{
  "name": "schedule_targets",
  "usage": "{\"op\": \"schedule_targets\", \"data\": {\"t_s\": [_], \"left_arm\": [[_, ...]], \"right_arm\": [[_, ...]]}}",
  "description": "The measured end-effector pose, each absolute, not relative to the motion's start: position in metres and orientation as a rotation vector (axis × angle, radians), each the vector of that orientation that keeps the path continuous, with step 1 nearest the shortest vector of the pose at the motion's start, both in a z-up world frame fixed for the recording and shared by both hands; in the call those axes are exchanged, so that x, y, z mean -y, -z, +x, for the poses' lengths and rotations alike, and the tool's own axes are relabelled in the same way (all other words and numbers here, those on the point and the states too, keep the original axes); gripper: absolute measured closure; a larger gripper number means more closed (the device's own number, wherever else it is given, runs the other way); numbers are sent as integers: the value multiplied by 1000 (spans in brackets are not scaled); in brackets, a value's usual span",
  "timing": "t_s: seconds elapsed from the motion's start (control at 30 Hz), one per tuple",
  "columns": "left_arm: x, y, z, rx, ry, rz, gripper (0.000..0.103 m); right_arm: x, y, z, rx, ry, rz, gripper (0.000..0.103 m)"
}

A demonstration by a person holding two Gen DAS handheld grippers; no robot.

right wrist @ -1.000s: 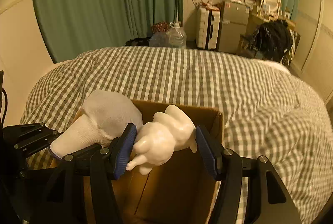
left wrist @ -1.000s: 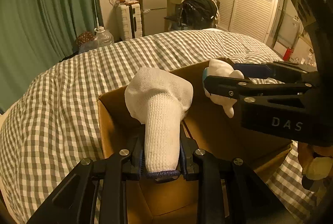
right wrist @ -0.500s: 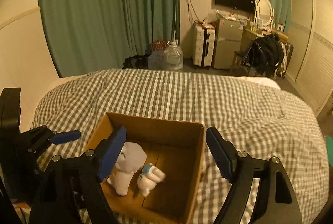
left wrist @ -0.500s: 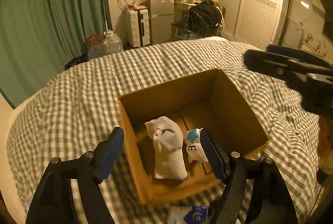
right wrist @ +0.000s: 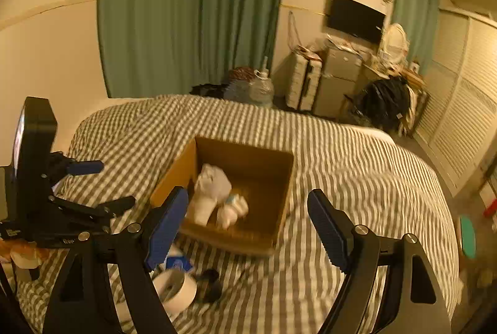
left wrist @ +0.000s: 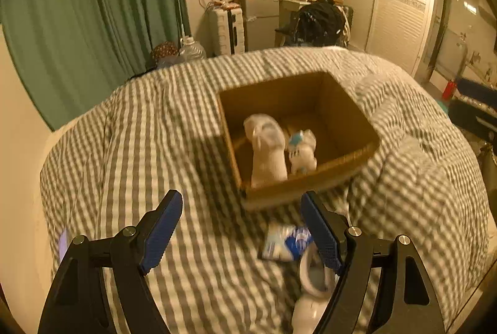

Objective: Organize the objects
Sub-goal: 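Grasp the white bottle with the left tool while the right tool grasps the tape roll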

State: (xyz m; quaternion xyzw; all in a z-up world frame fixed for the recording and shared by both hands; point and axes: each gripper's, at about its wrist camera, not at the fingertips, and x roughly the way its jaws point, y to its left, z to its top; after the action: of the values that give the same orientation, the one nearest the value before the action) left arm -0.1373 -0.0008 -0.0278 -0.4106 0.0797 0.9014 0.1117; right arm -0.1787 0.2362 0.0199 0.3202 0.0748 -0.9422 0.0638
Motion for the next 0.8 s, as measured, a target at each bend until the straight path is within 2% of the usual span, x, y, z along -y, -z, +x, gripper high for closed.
{"op": "schedule_targets", "data": {"t_s": [0.27, 0.43, 0.53, 0.8], "left_arm": [[8, 73, -87, -221, -2691, -1272, 22], [3, 108, -63, -173, -2678, -1343, 22], [0, 122, -54, -130, -2616, -1391, 22], [-21, 160, -46, -187, -2443, -1463, 22]], "right_arm": [[-231, 51, -131, -201, 2766, 1174, 24], [-229, 96, -117, -119, 2726, 1263, 24], [-228, 112, -116, -149, 2737, 1292, 24], [-229, 132, -123, -118, 2728, 1356, 24]]}}
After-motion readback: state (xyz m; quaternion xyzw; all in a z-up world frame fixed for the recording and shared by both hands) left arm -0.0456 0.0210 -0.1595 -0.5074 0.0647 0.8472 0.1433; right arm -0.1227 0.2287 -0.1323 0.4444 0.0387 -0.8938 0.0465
